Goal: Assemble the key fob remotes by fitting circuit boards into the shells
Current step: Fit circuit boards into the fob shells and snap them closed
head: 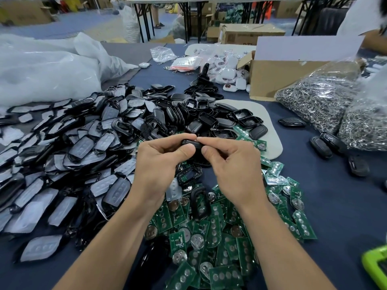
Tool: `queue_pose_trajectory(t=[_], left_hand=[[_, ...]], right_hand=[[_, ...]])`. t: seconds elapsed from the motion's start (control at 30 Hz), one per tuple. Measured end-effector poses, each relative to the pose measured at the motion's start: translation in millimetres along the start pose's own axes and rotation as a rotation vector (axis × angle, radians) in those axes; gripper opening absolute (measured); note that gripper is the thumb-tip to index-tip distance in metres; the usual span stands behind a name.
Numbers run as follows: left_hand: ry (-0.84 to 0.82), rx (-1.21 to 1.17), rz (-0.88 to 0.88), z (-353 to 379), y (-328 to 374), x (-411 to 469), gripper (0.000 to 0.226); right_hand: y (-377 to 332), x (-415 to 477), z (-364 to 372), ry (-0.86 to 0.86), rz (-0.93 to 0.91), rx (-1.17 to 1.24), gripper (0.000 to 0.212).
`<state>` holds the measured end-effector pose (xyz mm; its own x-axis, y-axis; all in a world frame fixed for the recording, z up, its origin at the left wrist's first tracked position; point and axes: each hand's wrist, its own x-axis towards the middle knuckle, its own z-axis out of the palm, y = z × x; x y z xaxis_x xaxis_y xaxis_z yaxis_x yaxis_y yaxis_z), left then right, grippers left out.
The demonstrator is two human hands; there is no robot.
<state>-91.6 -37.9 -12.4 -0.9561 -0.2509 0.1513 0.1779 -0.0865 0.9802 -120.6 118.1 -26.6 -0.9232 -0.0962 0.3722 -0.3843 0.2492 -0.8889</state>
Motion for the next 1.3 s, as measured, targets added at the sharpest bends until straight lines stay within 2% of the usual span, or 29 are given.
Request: queue_pose_trajectory(t=[0.13, 0.27, 0.43, 0.6, 0.67, 0.73, 0.83, 0.93, 1.13, 1.3], left_hand=[[0.016, -0.002, 0.017, 2.4, 1.3, -1.2, 0.017], [0.047, 0.059, 0.041, 1.2, -1.0, -0.9, 0.029], [0.091, 0.192, 0.093, 1.0, -4.2, -4.7, 0.029], [0.121, 0.272, 0.104, 2.2, -5.9, -5.5, 0.024], [0.113, 0.160, 0.052, 2.4, -4.9, -2.4, 0.022], [0.052, 0.049, -0.017, 2.0, -4.1, 0.3, 0.029], [-0.045, -0.006, -0.060, 4.9, -5.7, -0.3, 0.024], [-0.018, -0.036, -0.074, 9.7, -5.7, -2.7, 0.036], [0.160, 0.008, -0.062, 10.2, -7.6, -4.6, 0.034], [0.066, 0.119, -0.035, 7.7, -10.5, -3.3, 0.044]], right_hand=[[-1.1, -1.2, 0.3, 0.028, -0.052, -0.052, 0.023], [-2.6, -1.5, -0.6, 0.017, -0.019, -0.038, 0.025], [-1.9, 3.1, -1.9, -0.063, 0.095, 0.043, 0.025], [-1.2, 1.1, -0.7, -0.150, 0.099, -0.073, 0.027], [-1.0, 1.9, -0.1, -0.099, 0.238, 0.129, 0.024], [-3.0, 2.5, 1.3, -0.067, 0.401, 0.397, 0.020], [-6.0, 0.9, 4.4, -0.104, 0.521, 0.579, 0.016], [-8.1, -2.0, 8.1, -0.173, 0.540, 0.604, 0.016], [-10.8, -5.0, 13.0, -0.260, 0.553, 0.610, 0.015], [-14.5, 2.7, -0.4, -0.250, 0.565, 0.573, 0.022]])
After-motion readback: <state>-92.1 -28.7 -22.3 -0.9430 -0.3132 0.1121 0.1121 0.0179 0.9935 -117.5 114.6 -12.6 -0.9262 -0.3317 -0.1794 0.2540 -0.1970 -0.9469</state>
